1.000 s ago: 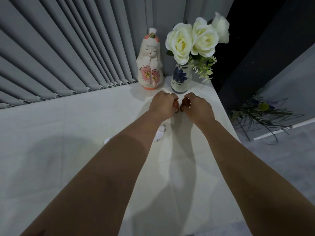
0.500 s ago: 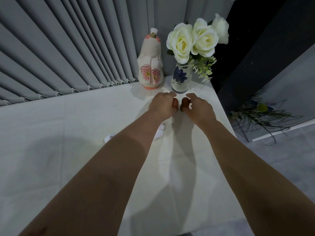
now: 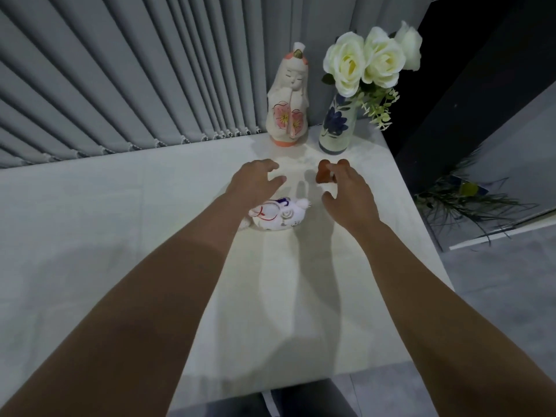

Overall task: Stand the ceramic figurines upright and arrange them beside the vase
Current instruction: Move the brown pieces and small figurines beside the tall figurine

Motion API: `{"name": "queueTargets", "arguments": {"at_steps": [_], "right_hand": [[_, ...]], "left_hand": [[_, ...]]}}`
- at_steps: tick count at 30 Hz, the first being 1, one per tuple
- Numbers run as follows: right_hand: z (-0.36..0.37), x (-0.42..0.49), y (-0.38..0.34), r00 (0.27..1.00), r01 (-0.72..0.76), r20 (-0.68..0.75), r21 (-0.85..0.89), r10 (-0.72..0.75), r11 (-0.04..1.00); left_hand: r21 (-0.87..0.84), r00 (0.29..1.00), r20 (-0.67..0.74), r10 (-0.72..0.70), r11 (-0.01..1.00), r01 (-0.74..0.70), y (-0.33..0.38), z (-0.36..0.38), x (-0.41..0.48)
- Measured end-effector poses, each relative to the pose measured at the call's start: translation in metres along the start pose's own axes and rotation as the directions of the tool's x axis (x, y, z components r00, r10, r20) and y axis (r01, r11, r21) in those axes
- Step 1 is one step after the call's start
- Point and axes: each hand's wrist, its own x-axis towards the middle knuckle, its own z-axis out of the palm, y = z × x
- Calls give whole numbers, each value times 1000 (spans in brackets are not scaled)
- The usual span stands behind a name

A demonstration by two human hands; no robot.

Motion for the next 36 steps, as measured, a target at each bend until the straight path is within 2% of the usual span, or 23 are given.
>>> {"name": "queueTargets", "arguments": {"at_steps": [5, 8, 12, 14, 16, 20, 24, 32, 36], "right_hand": [[10, -13, -33, 973, 215, -77, -39, -218, 976], [17, -17, -49, 958, 288, -9, -13, -288, 958], [26, -18, -60, 940, 217, 275, -34, -200, 976], [34, -19, -62, 930, 217, 316, -69, -185, 974], [43, -21, -61, 934, 226, 307, -115, -182, 967], [54, -24, -62, 957, 223, 233, -208, -173, 952], [57, -21, -64, 957, 200, 258, -263, -131, 944], [59, -14, -58, 958, 153, 272, -206, -93, 967], [59, 4, -57, 970, 118, 232, -189, -72, 975]], "left_hand": [[-76, 995, 69, -72, 994, 77, -41, -20, -35], [-122, 987, 121, -109, 985, 124, -65, -24, -54], [-111, 988, 102, -116, 986, 127, -88, -25, -73], [-35, 989, 114, -96, 994, 101, -99, -23, -80], [37, 994, 93, -65, 997, 62, -109, -19, -84], [27, 999, 33, -23, 999, 22, -117, -16, -87], [34, 1000, 26, 11, 999, -12, -117, -12, -83], [34, 994, 80, 70, 997, -73, -118, -22, -52], [17, 997, 30, 73, 997, -73, -114, -33, -20]]}}
